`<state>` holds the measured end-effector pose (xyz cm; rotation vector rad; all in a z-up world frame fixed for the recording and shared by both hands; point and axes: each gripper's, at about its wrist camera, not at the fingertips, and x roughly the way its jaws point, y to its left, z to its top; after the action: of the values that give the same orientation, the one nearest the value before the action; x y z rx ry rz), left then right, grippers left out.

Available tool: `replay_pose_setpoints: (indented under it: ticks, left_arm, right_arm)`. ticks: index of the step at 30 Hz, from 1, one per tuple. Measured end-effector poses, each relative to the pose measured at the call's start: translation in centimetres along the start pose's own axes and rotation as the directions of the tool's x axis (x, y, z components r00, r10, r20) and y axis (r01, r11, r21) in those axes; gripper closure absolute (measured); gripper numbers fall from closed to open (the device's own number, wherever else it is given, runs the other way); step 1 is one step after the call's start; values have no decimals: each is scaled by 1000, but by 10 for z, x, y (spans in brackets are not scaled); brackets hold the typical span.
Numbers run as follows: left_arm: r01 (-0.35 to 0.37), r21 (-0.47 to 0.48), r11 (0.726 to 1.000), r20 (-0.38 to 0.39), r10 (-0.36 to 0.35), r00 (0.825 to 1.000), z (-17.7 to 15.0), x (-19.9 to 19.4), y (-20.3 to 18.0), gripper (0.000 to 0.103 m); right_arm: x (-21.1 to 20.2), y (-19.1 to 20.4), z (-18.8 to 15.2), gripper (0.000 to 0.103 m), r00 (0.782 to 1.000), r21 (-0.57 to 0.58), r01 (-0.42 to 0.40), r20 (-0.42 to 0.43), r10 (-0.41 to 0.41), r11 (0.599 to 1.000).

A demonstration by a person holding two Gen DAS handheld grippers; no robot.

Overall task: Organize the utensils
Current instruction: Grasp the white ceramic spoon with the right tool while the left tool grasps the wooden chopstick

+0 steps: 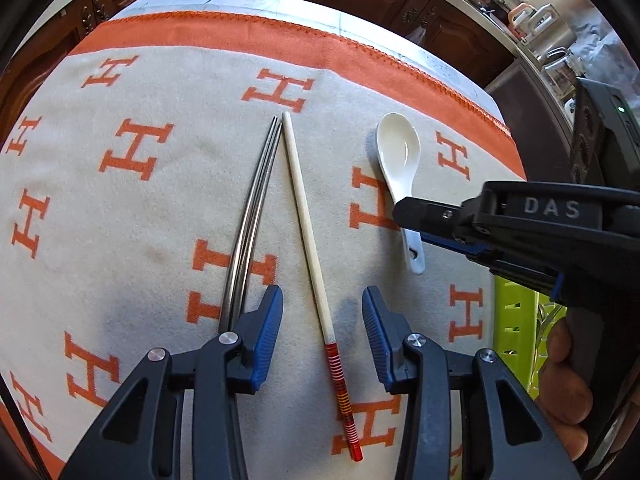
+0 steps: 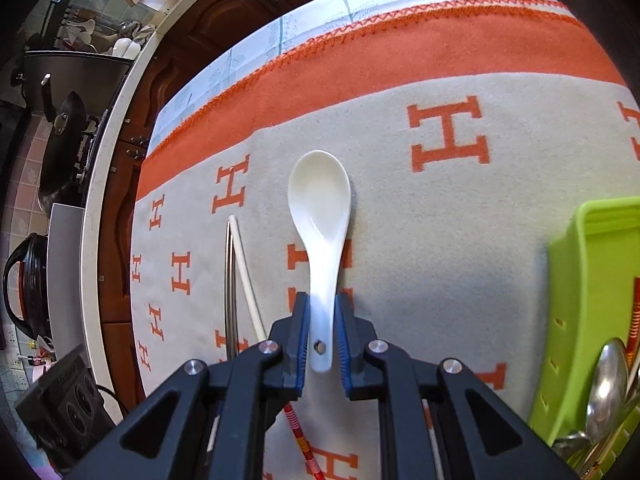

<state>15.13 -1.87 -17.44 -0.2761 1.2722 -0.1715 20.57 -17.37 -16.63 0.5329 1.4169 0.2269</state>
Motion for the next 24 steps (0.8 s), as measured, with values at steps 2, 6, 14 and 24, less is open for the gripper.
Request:
replay_pose_setpoints:
  ticks: [2, 6, 14, 24]
  left_arm:
    - [-9, 4, 1000, 4, 9, 1000, 0, 1, -2, 63]
    - [-43, 15, 999, 18, 43, 999, -1, 3, -9, 63]
    - [-144, 61, 988, 33, 142, 989, -3, 6, -18, 95]
    - [-46, 2, 999, -13, 46, 999, 1, 1, 1, 100]
  right_arm:
    - [4, -2, 1, 90, 1000, 9, -1, -9, 1, 1000]
    - [5, 1, 1, 91, 1000, -11, 6, 12, -6, 1000]
    - [5, 12, -3, 99, 997, -83, 68, 44, -65, 994]
    - [-11, 10, -16, 100, 997, -63, 34, 66, -29, 997]
